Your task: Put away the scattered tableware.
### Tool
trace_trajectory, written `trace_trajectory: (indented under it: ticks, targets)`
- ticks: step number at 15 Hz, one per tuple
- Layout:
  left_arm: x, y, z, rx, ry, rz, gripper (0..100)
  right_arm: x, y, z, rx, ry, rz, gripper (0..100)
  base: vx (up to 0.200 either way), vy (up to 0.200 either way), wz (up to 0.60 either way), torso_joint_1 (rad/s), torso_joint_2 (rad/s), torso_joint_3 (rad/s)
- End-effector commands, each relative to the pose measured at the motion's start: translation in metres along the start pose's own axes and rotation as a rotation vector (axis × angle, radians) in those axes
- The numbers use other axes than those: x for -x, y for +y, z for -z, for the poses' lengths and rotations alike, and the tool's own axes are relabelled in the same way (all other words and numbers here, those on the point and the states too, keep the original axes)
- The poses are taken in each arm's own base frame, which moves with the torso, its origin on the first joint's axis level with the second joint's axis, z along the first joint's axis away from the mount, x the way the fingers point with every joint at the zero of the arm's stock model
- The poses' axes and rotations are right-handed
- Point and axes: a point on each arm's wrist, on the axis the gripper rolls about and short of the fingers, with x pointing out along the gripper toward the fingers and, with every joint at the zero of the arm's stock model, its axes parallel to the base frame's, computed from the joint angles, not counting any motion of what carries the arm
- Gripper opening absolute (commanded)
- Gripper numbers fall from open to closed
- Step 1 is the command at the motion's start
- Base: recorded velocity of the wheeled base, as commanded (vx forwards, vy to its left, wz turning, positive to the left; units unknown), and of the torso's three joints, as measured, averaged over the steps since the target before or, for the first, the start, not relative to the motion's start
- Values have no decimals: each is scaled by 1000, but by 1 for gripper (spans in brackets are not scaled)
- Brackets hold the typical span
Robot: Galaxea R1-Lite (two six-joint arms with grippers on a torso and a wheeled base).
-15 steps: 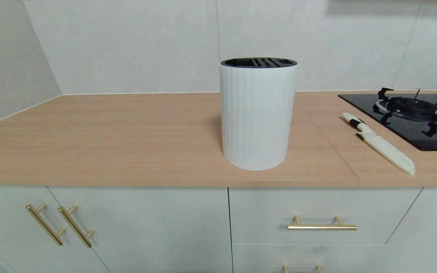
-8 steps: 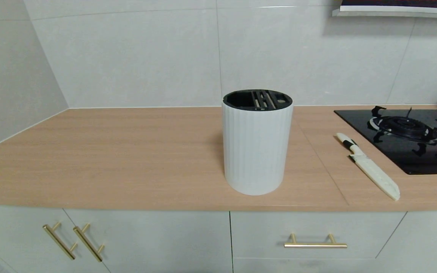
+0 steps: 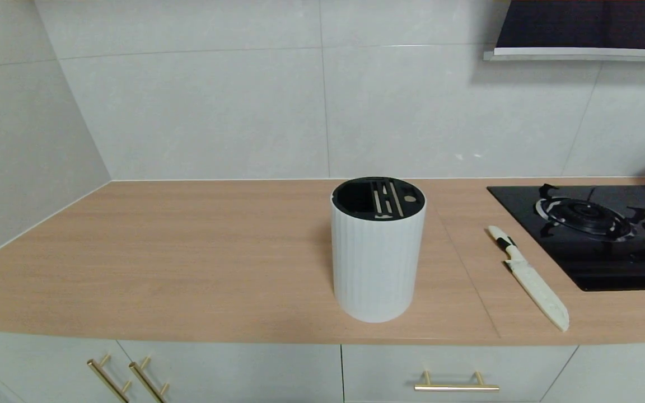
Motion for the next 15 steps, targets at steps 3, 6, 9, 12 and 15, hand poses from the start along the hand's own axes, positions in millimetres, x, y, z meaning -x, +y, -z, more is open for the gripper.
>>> trace_trajectory:
  ticks: [3,6,9,12,15]
  targets:
    - [0,0,0,1,1,-1,100,0,0,0,0,1,-2,100,0,0,0,248,-544,-300]
    - [0,0,0,1,0,-1,100,0,0,0,0,1,0,100,0,0,0,261,-561,-300]
    - [0,0,0,1,0,-1,100,0,0,0,0,1,-2,100,0,0,0,281,-600,-315]
    - [0,0,0,1,0,-1,100,0,0,0,0,1,0,100,0,0,0,245,-502,-261]
    - [0,0,0,1,0,-1,100,0,0,0,0,1,-2,100,0,0,0,190,-380,-193]
